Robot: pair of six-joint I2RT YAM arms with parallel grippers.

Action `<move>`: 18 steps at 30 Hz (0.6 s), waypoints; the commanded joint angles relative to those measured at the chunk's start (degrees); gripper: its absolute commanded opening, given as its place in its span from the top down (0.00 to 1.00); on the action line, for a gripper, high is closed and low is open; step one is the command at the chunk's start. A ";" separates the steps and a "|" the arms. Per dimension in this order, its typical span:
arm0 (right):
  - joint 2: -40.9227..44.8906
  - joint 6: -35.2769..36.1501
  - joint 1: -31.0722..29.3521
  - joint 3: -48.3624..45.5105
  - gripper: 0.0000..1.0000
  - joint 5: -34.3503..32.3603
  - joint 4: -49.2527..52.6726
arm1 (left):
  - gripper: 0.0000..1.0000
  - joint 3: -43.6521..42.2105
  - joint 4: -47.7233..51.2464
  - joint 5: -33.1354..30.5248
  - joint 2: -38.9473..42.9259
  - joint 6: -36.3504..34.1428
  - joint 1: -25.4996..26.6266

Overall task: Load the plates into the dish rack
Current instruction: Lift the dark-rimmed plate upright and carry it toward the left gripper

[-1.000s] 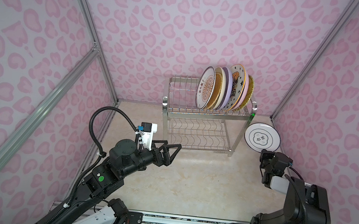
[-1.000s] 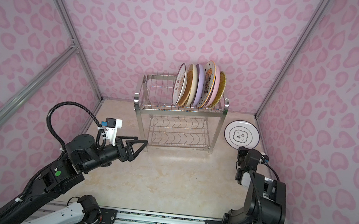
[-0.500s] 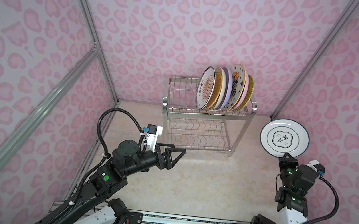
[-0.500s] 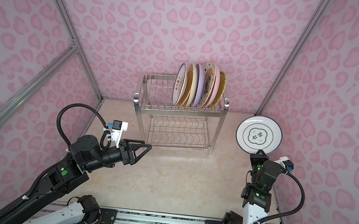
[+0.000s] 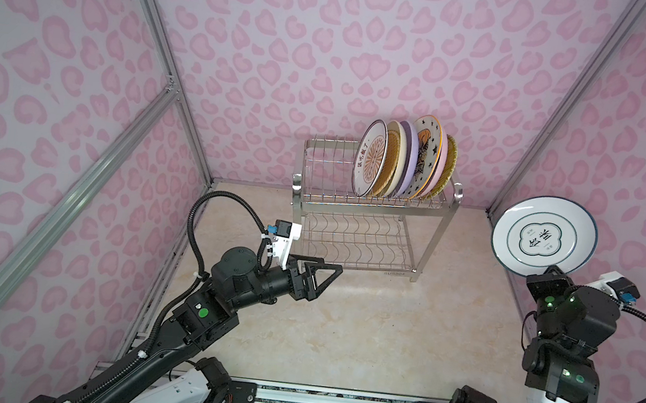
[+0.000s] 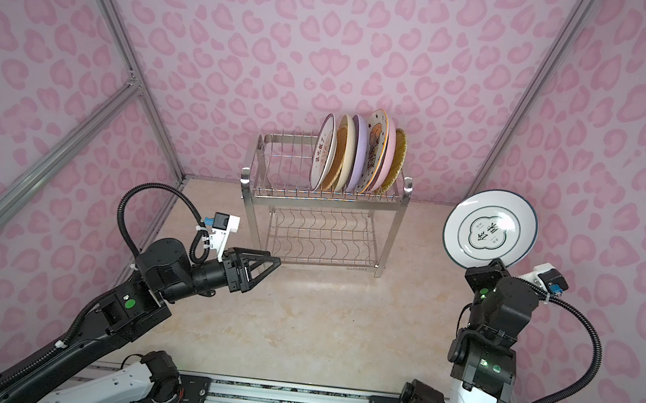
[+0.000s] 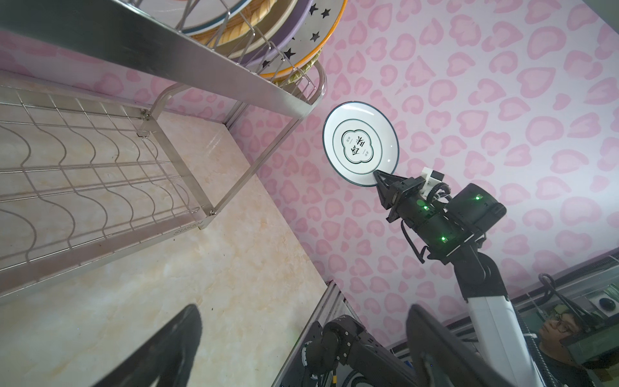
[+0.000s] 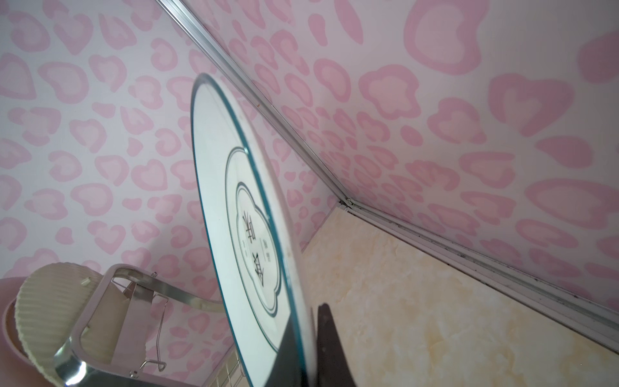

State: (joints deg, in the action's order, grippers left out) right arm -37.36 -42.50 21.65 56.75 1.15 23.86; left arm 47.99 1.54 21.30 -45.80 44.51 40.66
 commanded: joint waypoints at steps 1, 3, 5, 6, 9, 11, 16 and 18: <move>0.42 1.80 0.06 1.75 1.00 1.55 -4.87 | 0.03 1.36 -3.00 1.24 0.08 0.15 0.02; 0.70 2.96 -0.24 4.30 1.00 1.12 -4.33 | 0.03 1.66 -2.15 0.66 0.71 -0.38 0.02; 1.23 5.30 -1.00 7.13 1.00 0.26 -3.11 | 0.03 1.85 -1.23 -0.27 1.30 -1.07 -0.03; 1.45 6.59 -1.56 8.51 1.00 -0.23 -2.41 | 0.03 1.88 -1.04 -0.53 1.44 -1.25 -0.02; 2.56 10.61 -4.12 12.41 1.00 -3.51 -0.21 | 0.03 1.84 -1.17 -0.82 1.13 -1.36 -0.05; 3.16 12.98 -5.35 14.71 1.00 -5.81 0.92 | 0.03 1.85 -1.52 -0.82 0.44 -1.12 0.02; 0.44 16.98 -7.33 19.65 1.00 -5.68 2.67 | 0.03 2.29 -2.05 -0.73 -1.08 -0.53 0.03; -0.66 18.08 -8.06 20.65 1.00 -4.88 2.20 | 0.03 2.42 -2.15 -0.86 -1.27 -0.44 0.03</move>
State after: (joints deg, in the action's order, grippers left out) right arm -37.17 -27.79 14.22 76.40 -4.23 26.92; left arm 49.63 1.58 20.93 -46.81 43.88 40.66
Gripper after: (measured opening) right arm 0.060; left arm 0.971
